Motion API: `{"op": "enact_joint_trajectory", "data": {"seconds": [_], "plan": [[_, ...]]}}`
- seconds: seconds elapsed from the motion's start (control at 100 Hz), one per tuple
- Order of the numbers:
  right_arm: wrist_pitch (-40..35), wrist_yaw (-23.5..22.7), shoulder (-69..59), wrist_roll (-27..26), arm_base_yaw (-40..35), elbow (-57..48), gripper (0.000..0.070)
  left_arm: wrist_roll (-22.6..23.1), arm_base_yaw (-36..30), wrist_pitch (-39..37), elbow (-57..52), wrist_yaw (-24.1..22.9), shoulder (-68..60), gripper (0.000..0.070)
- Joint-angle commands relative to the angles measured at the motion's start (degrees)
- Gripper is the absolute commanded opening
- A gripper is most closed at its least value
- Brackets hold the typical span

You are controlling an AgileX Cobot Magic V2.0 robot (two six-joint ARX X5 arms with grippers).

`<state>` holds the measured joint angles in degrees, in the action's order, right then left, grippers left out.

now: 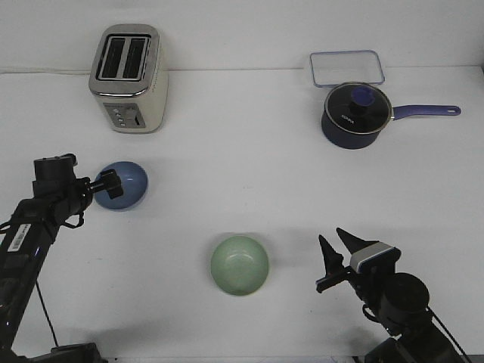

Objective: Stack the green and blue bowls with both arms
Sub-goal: 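Reach the left gripper to the light blue bowl and grasp its rim, then lift the blue bowl and carry it over the green bowl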

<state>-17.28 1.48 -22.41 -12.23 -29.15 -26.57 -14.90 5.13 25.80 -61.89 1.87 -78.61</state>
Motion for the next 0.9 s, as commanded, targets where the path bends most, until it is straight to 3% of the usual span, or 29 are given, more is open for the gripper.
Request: {"op": "enact_joint_trajectory", "data": {"seconds": [0.0,0.1,0.29,0.43,0.46,0.5,0.62,0.82,0.89], "plan": [[0.5,-0.2,-0.1,0.5,-0.3,0.0,0.0295,0.9,0.9,0.2,-0.8,0.1,-2.8,0.0606],[0.3,-0.2,-0.1,0.5,-0.3,0.0,0.0295,1.0,2.4,0.0,-0.8,0.5,-5.8,0.0606],[-0.6,-0.1,-0.1,0.5,-0.3,0.0,0.0295,0.9,3.9,-1.7,-0.8,5.5,-10.6,0.0583],[-0.9,-0.2,-0.1,0.5,-0.3,0.0,0.0295,0.9,3.9,-1.8,-0.8,5.7,-12.9,0.0573],[-0.9,-0.1,-0.1,0.5,-0.3,0.0,0.0295,0.9,3.9,-1.9,-0.8,5.7,-13.1,0.0539],[-0.9,-0.1,-0.1,0.5,-0.3,0.0,0.0295,1.0,3.9,-1.9,-0.8,5.7,-13.2,0.0444],[-0.9,-0.1,-0.1,0.5,-0.3,0.0,0.0295,3.3,3.9,-2.0,-0.8,5.7,-13.2,0.0],[-0.9,-0.1,-0.1,0.5,-0.3,0.0,0.0295,4.9,3.9,-1.4,-1.0,5.8,-12.8,0.0012],[-0.9,-0.1,-0.1,0.5,-0.3,0.0,0.0295,5.0,3.9,-1.0,-1.4,7.9,-11.8,0.0012]]}}
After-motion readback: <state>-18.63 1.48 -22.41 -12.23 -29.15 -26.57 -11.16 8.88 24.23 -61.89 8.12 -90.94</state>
